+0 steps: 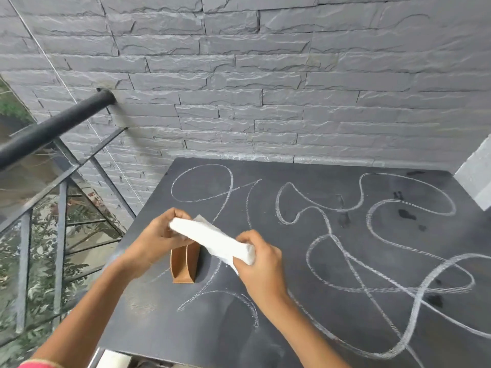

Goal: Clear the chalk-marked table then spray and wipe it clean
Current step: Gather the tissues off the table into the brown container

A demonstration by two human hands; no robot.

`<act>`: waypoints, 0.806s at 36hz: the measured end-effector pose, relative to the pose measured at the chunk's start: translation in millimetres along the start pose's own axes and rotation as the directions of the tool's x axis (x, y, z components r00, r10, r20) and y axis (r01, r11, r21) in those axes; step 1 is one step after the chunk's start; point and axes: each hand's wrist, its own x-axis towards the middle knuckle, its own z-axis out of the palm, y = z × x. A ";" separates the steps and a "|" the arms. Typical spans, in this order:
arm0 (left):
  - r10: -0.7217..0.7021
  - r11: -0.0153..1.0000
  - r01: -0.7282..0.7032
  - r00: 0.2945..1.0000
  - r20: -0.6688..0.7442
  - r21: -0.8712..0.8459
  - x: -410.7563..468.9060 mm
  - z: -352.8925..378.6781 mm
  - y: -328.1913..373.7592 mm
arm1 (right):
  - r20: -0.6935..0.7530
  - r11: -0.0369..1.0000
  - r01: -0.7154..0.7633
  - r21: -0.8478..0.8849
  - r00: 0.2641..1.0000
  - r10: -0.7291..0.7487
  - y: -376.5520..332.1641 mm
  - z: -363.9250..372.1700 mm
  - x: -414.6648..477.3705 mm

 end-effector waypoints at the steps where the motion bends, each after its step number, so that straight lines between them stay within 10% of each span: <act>1: 0.015 0.999 -0.014 1.000 -0.023 0.032 5.9 -8.9 -1.0 | -0.047 0.999 0.052 -0.009 0.998 -0.052 -4.0 10.9 2.2; 11: 0.072 0.993 -0.068 0.996 -0.045 0.096 76.1 -81.1 -24.1 | -0.281 0.949 0.316 -0.018 0.909 -0.308 -17.5 132.9 15.3; 21: -0.011 0.920 -0.038 0.992 0.122 0.389 144.5 -95.7 -86.7 | 0.015 0.996 -0.060 -0.072 0.998 0.061 18.0 222.5 -6.0; 25: 0.039 0.815 -0.139 0.982 0.185 0.563 154.8 -85.4 -92.4 | 0.172 0.994 -0.103 0.046 0.981 0.093 26.4 237.0 -18.8; 29: 0.081 0.723 -0.233 0.963 0.256 0.650 166.1 -83.8 -101.9 | 0.131 0.974 0.028 -0.225 0.991 0.002 27.7 255.4 -23.6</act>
